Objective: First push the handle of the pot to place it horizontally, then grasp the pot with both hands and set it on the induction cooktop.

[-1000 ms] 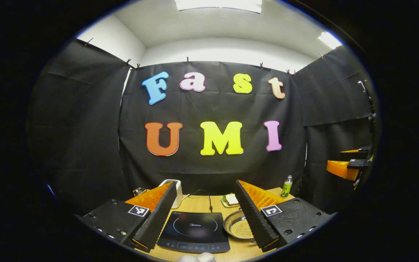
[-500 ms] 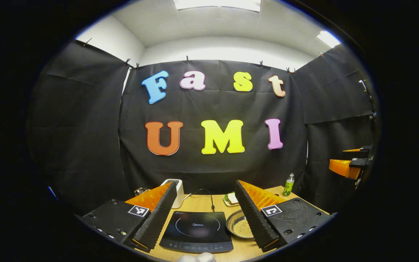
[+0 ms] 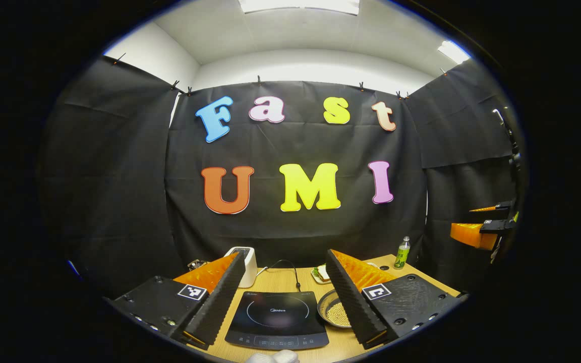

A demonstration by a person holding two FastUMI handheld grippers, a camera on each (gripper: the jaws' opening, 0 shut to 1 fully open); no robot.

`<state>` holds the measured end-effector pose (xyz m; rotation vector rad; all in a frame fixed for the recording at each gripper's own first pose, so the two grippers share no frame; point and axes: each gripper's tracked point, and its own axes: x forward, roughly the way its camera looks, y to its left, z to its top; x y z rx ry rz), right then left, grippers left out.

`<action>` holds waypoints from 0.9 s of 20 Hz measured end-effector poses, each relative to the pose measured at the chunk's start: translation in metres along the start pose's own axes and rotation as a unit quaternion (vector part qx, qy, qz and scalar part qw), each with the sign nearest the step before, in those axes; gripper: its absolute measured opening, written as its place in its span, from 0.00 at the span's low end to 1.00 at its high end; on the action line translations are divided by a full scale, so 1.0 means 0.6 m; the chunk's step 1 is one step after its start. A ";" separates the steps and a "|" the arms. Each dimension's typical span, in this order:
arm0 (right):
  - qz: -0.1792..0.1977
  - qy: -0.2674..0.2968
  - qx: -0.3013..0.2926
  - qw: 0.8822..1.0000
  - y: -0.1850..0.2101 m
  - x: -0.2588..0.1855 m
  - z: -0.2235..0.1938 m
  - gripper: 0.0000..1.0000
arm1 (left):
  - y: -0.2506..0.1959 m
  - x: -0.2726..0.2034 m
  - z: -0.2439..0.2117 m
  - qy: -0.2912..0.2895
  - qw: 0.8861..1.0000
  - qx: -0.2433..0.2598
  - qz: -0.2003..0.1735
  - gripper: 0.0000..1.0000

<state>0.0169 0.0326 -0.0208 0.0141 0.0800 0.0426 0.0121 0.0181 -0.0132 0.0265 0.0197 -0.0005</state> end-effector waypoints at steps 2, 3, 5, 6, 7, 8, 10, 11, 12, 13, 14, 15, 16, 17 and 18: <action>0.022 0.015 0.004 1.000 0.027 0.010 -0.005 0.96 | 0.003 0.000 -0.006 0.002 1.000 0.004 -0.003 0.96; 0.038 0.027 0.006 0.999 0.044 0.015 -0.018 0.93 | 0.005 0.000 -0.010 0.003 1.000 0.007 -0.001 0.96; 0.080 0.054 0.012 0.995 0.086 0.026 -0.035 0.75 | 0.013 0.002 -0.019 0.009 1.000 0.010 0.004 0.95; 0.099 0.072 0.009 0.992 0.102 0.033 -0.052 0.63 | 0.015 0.003 -0.025 0.013 1.000 0.008 0.006 0.96; 0.109 0.090 0.002 0.990 0.110 0.037 -0.067 0.54 | 0.015 0.003 -0.028 0.016 1.000 0.003 0.006 0.95; 0.125 0.104 -0.003 0.987 0.128 0.044 -0.078 0.37 | 0.014 0.004 -0.028 0.016 1.000 0.000 0.007 0.96; 0.148 0.136 -0.010 0.979 0.154 0.059 -0.117 0.17 | 0.021 0.005 -0.034 0.018 1.000 0.001 0.014 0.96; 0.152 0.157 -0.011 0.976 0.159 0.064 -0.141 0.13 | 0.025 0.006 -0.037 0.019 1.000 0.001 0.018 0.96; 0.158 0.177 -0.007 0.972 0.171 0.071 -0.167 0.06 | 0.027 0.005 -0.040 0.021 1.000 -0.001 0.021 0.95; 0.164 0.200 -0.001 0.966 0.183 0.077 -0.194 0.04 | 0.029 0.005 -0.041 0.021 1.000 -0.003 0.022 0.96; 0.168 0.219 0.004 0.961 0.192 0.081 -0.217 0.04 | 0.029 0.003 -0.044 0.022 0.999 -0.006 0.023 0.96; 0.171 0.239 0.003 0.956 0.199 0.085 -0.244 0.04 | 0.031 0.001 -0.044 0.022 0.999 -0.008 0.026 0.96; 0.174 0.254 0.003 0.951 0.207 0.090 -0.270 0.04 | 0.035 0.000 -0.045 0.021 0.999 -0.010 0.029 0.96; 0.177 0.272 0.001 0.946 0.215 0.092 -0.295 0.04 | 0.037 -0.001 -0.048 0.023 0.999 -0.012 0.032 0.96; 0.179 0.288 -0.003 0.941 0.221 0.093 -0.321 0.04 | 0.041 -0.001 -0.050 0.024 0.999 -0.014 0.036 0.95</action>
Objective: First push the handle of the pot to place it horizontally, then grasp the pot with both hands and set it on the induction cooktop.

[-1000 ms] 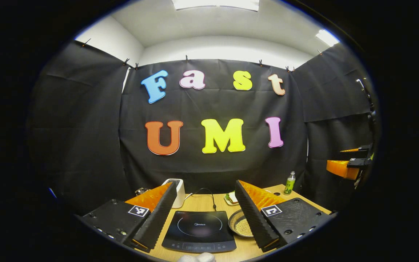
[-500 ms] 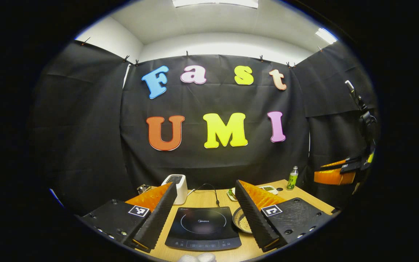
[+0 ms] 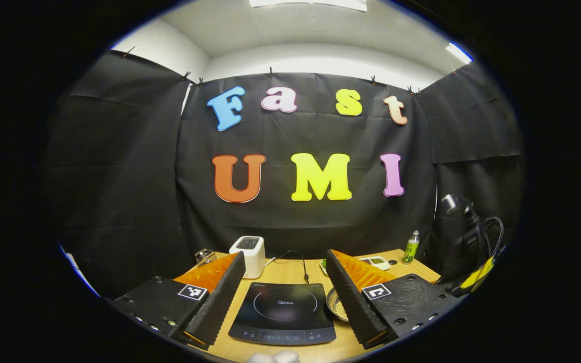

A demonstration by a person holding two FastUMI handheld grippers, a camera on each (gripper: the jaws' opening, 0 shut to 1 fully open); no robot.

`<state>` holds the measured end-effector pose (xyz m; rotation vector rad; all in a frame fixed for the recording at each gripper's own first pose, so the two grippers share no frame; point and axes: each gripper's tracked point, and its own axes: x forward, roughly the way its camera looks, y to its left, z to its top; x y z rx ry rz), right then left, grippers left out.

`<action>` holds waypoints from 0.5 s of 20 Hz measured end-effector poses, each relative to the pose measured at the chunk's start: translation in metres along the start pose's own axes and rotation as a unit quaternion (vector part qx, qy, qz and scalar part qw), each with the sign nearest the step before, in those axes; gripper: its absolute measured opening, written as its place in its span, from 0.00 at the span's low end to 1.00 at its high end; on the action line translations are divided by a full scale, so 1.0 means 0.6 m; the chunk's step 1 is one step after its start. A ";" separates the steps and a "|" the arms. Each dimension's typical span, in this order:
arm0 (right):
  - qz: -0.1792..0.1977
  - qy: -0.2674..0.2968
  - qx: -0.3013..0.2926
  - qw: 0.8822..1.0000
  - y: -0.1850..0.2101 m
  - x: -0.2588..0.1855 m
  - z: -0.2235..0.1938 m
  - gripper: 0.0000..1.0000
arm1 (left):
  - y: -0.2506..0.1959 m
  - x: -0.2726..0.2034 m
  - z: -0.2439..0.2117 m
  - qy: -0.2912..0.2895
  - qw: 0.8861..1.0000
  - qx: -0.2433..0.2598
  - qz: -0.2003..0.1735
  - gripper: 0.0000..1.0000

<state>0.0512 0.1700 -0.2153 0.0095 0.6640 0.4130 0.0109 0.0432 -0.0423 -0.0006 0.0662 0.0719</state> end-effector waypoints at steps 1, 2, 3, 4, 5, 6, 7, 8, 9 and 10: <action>0.001 0.016 -0.001 1.000 0.002 0.017 -0.016 0.01 | 0.005 0.000 -0.002 0.002 1.000 -0.002 0.003 0.96; 0.002 0.030 0.000 1.000 0.007 0.031 -0.033 0.04 | 0.006 0.000 -0.007 0.003 1.000 -0.003 0.005 0.96; 0.004 0.044 0.000 0.999 0.012 0.046 -0.047 0.04 | 0.009 0.000 -0.011 0.005 1.000 -0.003 0.006 0.96; 0.004 0.057 0.002 0.998 0.014 0.062 -0.063 0.04 | 0.012 0.001 -0.013 0.007 1.000 -0.003 0.007 0.96; 0.003 0.068 0.005 0.998 0.016 0.076 -0.077 0.04 | 0.014 0.001 -0.013 0.009 1.000 -0.003 0.008 0.96; 0.003 0.080 0.007 0.997 0.020 0.091 -0.092 0.04 | 0.015 0.002 -0.017 0.011 1.000 -0.002 0.008 0.96; 0.003 0.090 0.007 0.996 0.023 0.104 -0.103 0.04 | 0.016 0.003 -0.020 0.013 1.000 -0.001 0.009 0.96; 0.001 0.098 0.005 0.995 0.025 0.117 -0.114 0.04 | 0.020 0.004 -0.019 0.015 1.000 -0.001 0.009 0.96; -0.002 0.105 0.005 0.994 0.025 0.128 -0.122 0.04 | 0.021 0.004 -0.023 0.015 1.000 -0.002 0.010 0.96; -0.002 0.115 0.007 0.993 0.026 0.138 -0.134 0.04 | 0.022 0.002 -0.023 0.019 1.000 -0.001 0.011 0.96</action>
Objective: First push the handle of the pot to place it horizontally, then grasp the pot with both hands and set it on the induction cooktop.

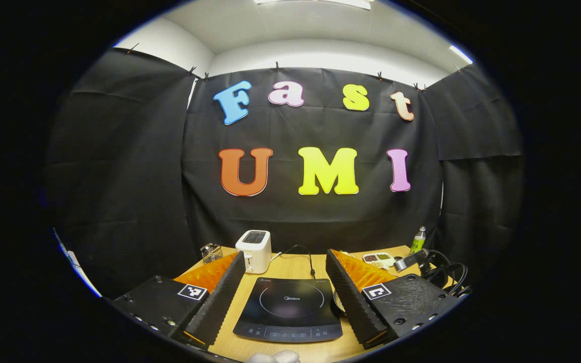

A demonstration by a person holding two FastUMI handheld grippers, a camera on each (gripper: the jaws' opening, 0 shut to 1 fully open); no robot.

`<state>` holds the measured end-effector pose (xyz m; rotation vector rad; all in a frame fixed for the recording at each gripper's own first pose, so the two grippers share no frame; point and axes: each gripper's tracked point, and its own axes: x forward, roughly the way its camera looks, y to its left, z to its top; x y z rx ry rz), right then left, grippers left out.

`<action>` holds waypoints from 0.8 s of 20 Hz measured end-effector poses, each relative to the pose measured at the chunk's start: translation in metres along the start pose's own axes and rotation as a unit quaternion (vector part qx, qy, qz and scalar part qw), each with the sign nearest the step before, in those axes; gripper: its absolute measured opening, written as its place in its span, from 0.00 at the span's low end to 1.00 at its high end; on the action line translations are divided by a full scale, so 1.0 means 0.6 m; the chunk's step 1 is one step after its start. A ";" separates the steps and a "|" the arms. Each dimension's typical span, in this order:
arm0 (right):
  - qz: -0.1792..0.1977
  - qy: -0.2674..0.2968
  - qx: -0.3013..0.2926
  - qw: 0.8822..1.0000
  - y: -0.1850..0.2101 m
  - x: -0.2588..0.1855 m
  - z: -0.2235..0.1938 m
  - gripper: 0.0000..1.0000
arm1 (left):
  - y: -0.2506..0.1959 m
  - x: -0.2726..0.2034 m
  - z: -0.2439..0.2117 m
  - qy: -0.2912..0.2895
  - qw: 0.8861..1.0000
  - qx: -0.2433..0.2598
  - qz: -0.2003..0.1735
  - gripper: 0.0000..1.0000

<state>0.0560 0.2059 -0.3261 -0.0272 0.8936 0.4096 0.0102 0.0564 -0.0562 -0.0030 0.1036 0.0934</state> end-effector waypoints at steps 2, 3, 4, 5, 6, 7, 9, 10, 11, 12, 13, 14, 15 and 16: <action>-0.002 0.011 0.006 1.000 0.000 0.018 -0.008 0.04 | 0.005 0.000 -0.002 0.003 1.000 0.001 0.003 0.96; -0.002 0.011 0.008 1.000 0.000 0.024 -0.008 0.00 | 0.010 0.000 -0.003 0.003 1.000 0.002 0.005 0.96; -0.002 0.016 0.009 1.000 -0.001 0.030 -0.012 0.04 | 0.013 0.000 -0.003 0.003 1.000 0.002 0.008 0.96; -0.005 0.021 0.009 1.000 -0.004 0.037 -0.016 0.03 | 0.017 0.000 -0.006 0.006 1.000 0.002 0.012 0.96; -0.011 0.024 0.011 1.000 -0.009 0.043 -0.019 0.04 | 0.020 -0.002 -0.008 0.009 1.000 0.001 0.014 0.96; -0.017 0.025 0.016 0.999 -0.016 0.046 -0.020 0.00 | 0.022 -0.002 -0.010 0.012 1.000 -0.001 0.016 0.96; -0.011 0.024 0.034 0.999 -0.018 0.048 -0.022 0.01 | 0.026 -0.001 -0.012 0.014 1.000 -0.002 0.017 0.96; -0.008 0.023 0.043 0.999 -0.016 0.052 -0.021 0.04 | 0.026 -0.001 -0.013 0.014 1.000 -0.001 0.016 0.96; -0.007 0.025 0.047 0.999 -0.016 0.052 -0.023 0.04 | 0.024 0.000 -0.014 0.015 1.000 0.002 0.015 0.96; -0.010 0.027 0.047 0.998 -0.019 0.051 -0.028 0.04 | 0.025 0.000 -0.014 0.015 1.000 0.005 0.014 0.96; -0.014 0.027 0.045 0.999 -0.022 0.051 -0.032 0.04 | 0.024 0.000 -0.015 0.017 1.000 0.006 0.014 0.96; -0.017 0.027 0.044 0.999 -0.025 0.053 -0.033 0.00 | 0.023 0.000 -0.013 0.016 1.000 0.005 0.014 0.96; -0.018 0.029 0.043 0.998 -0.029 0.052 -0.035 0.04 | 0.021 0.000 -0.011 0.014 1.000 0.003 0.013 0.96; -0.018 0.028 0.046 0.998 -0.032 0.051 -0.037 0.04 | 0.020 -0.001 -0.010 0.013 1.000 0.002 0.012 0.96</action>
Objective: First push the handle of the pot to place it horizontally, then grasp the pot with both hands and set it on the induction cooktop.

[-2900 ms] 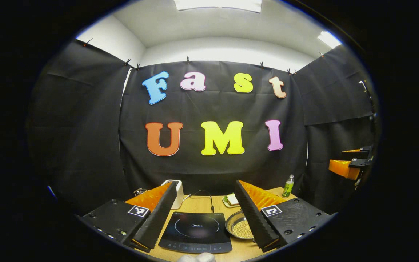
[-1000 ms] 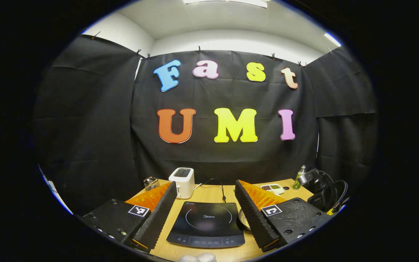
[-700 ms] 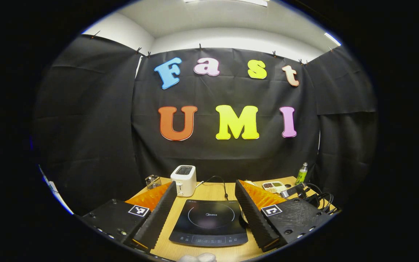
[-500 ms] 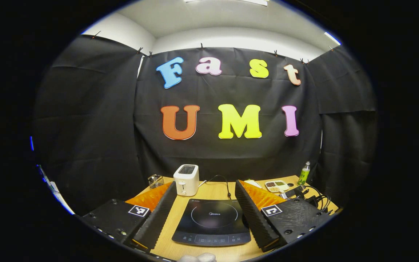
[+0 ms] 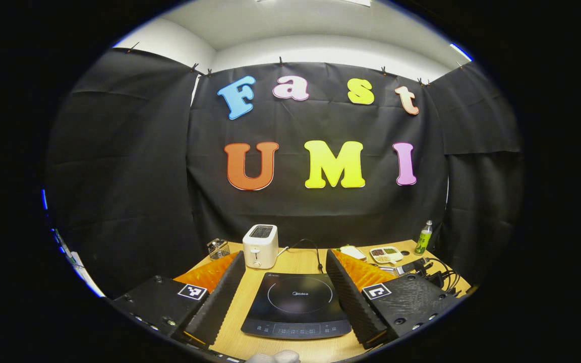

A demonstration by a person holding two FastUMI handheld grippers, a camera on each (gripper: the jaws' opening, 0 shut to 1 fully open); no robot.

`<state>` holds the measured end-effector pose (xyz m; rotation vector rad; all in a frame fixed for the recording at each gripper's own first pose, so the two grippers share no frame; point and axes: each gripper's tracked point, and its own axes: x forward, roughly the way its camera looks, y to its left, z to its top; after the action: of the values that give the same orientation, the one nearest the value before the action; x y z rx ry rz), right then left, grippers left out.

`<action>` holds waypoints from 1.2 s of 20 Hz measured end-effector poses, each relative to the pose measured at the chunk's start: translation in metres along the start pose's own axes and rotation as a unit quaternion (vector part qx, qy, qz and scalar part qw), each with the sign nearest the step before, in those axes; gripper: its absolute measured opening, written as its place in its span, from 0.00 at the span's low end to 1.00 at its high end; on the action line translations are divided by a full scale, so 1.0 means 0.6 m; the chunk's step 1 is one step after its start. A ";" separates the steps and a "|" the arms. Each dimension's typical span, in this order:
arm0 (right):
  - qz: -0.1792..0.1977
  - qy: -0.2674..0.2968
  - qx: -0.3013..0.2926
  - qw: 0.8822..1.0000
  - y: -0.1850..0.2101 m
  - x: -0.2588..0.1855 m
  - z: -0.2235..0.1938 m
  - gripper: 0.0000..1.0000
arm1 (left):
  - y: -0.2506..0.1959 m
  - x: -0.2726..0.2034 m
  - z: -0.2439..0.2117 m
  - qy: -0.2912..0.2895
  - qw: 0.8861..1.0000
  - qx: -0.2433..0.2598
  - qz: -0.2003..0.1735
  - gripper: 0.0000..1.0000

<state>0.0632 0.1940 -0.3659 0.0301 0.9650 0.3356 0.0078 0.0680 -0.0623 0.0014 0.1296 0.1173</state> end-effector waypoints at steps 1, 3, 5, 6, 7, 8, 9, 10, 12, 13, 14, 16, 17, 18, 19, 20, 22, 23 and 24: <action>0.000 0.001 0.003 1.000 -0.005 0.000 -0.001 0.01 | -0.003 0.000 -0.002 0.001 1.000 0.000 -0.001 0.96; -0.005 0.003 0.007 1.000 -0.016 -0.001 -0.004 0.04 | -0.007 0.002 -0.007 0.004 1.000 0.002 -0.005 0.96; -0.011 0.003 0.015 1.000 -0.030 -0.001 -0.006 0.04 | -0.010 0.005 -0.010 0.005 1.000 0.002 -0.008 0.96; -0.012 0.004 0.020 1.000 -0.036 -0.002 -0.008 0.00 | -0.013 0.006 -0.013 0.006 1.000 0.003 -0.008 0.96; -0.013 0.004 0.024 1.000 -0.041 -0.002 -0.009 0.00 | -0.015 0.006 -0.016 0.009 1.000 0.003 -0.010 0.96; -0.015 0.004 0.027 1.000 -0.048 -0.002 -0.009 0.00 | -0.018 0.008 -0.020 0.011 1.000 0.003 -0.012 0.96; -0.017 0.005 0.027 0.999 -0.054 -0.004 -0.010 0.00 | -0.020 0.008 -0.022 0.012 1.000 0.003 -0.014 0.96; -0.020 0.006 0.028 0.999 -0.060 -0.005 -0.011 0.00 | -0.021 0.009 -0.024 0.013 1.000 0.003 -0.015 0.96; -0.025 0.007 0.028 0.999 -0.072 -0.007 -0.014 0.00 | -0.024 0.013 -0.022 0.012 1.000 0.004 -0.016 0.96; -0.027 0.007 0.029 0.999 -0.079 -0.009 -0.015 0.00 | -0.025 0.015 -0.020 0.010 1.000 0.003 -0.016 0.96; -0.031 0.007 0.032 0.999 -0.087 -0.009 -0.015 0.00 | -0.027 0.018 -0.021 0.010 1.000 0.002 -0.018 1.00; -0.037 0.008 0.035 0.999 -0.104 -0.012 -0.016 0.00 | -0.035 0.021 -0.020 0.009 1.000 0.000 -0.020 0.96; -0.042 0.008 0.035 0.998 -0.113 -0.014 -0.016 0.00 | -0.038 0.023 -0.019 0.009 1.000 0.000 -0.022 0.96; -0.047 0.008 0.036 0.998 -0.123 -0.015 -0.016 0.00 | -0.040 0.025 -0.020 0.008 1.000 0.000 -0.023 0.96; -0.051 0.008 0.038 0.998 -0.133 -0.016 -0.016 0.00 | -0.042 0.028 -0.020 0.008 1.000 0.001 -0.024 0.96; -0.054 0.008 0.041 0.998 -0.143 -0.018 -0.015 0.00 | -0.046 0.029 -0.021 0.007 1.000 0.001 -0.025 0.96; -0.060 0.007 0.047 0.997 -0.160 -0.019 -0.012 0.00 | -0.052 0.034 -0.023 0.009 1.000 0.000 -0.026 0.96; -0.063 0.007 0.048 0.997 -0.169 -0.020 -0.011 0.04 | -0.054 0.036 -0.022 0.009 1.000 -0.001 -0.026 0.96; -0.066 0.007 0.050 0.997 -0.176 -0.020 -0.011 0.00 | -0.056 0.037 -0.022 0.010 1.000 -0.001 -0.025 0.96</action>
<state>0.0799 0.0893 -0.3781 0.0546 0.9923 0.1664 0.0316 0.0369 -0.0786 -0.0041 0.1486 0.0668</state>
